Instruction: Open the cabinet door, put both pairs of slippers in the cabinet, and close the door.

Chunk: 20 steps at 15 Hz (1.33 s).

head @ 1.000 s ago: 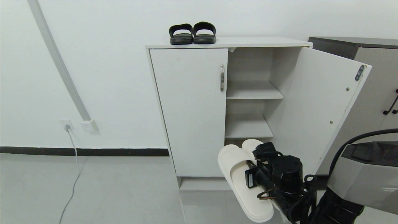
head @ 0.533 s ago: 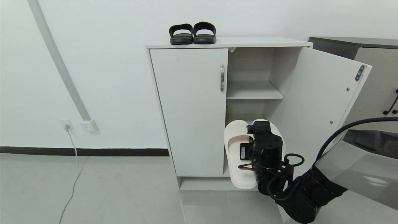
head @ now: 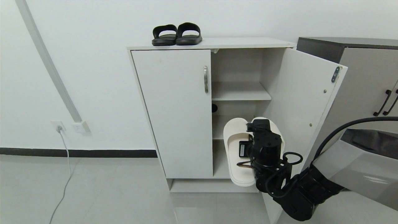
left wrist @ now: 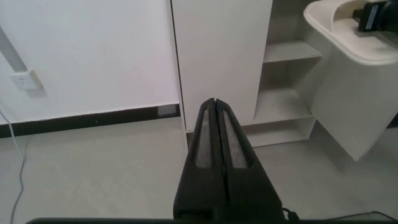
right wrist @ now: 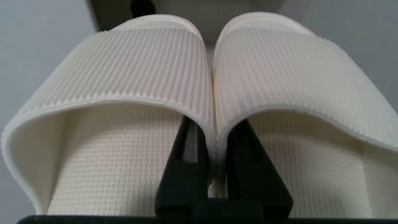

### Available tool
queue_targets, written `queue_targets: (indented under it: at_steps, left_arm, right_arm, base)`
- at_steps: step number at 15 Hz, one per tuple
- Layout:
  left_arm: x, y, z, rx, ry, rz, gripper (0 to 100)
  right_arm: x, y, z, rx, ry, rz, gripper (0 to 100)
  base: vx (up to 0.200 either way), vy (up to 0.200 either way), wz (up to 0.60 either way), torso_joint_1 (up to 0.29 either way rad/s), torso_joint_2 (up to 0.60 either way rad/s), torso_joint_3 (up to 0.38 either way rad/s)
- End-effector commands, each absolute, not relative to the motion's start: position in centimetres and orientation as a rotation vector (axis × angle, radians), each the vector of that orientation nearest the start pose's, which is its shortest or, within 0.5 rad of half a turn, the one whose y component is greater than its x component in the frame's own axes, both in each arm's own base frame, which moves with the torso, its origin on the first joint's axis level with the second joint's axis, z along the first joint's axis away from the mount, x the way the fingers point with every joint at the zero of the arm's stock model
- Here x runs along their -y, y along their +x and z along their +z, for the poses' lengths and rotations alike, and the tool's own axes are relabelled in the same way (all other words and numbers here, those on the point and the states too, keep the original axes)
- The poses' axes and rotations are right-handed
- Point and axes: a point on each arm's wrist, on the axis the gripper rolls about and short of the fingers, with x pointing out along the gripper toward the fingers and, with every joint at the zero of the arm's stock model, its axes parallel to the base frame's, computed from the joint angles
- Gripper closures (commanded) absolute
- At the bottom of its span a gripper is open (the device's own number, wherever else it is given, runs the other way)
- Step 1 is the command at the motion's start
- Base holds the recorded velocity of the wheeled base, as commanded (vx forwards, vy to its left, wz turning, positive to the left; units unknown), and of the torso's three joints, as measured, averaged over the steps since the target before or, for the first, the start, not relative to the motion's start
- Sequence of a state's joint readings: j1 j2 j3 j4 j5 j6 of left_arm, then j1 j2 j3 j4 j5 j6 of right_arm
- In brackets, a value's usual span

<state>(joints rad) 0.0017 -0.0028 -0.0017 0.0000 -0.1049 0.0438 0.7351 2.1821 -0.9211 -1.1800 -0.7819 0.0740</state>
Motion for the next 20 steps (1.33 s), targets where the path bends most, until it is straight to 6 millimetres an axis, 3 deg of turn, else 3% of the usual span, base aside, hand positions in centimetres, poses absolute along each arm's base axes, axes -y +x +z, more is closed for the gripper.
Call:
queue_targets:
  at_steps: [1, 6, 13, 20]
  left_arm:
    - [0.2, -2.3, 7.6, 0.004, 0.043, -0.103, 100]
    - [0.2, -2.3, 7.6, 0.004, 0.038, -0.103, 100]
    - [0.2, -2.3, 7.6, 0.003, 0.023, -0.095, 100]
    - [0.2, -2.3, 7.6, 0.003, 0.023, -0.095, 100]
  right_arm:
    - [-25.4, 30.1, 9.3, -0.061, 0.016, -0.039, 100]
    - [-25.4, 30.3, 9.0, -0.064, 0.02, -0.033, 100]
    - [-22.8, 32.7, 7.6, -0.089, 0.017, -0.085, 100]
    - [-21.5, 33.5, 7.3, -0.099, 0.014, -0.109, 100]
  base:
    - [0.0, 0.0, 0.0, 0.0, 0.0, 0.0]
    - [0.0, 0.0, 0.0, 0.0, 0.0, 0.0]
    - [0.0, 0.0, 0.0, 0.0, 0.0, 0.0]
    - [0.0, 0.0, 0.0, 0.0, 0.0, 0.0]
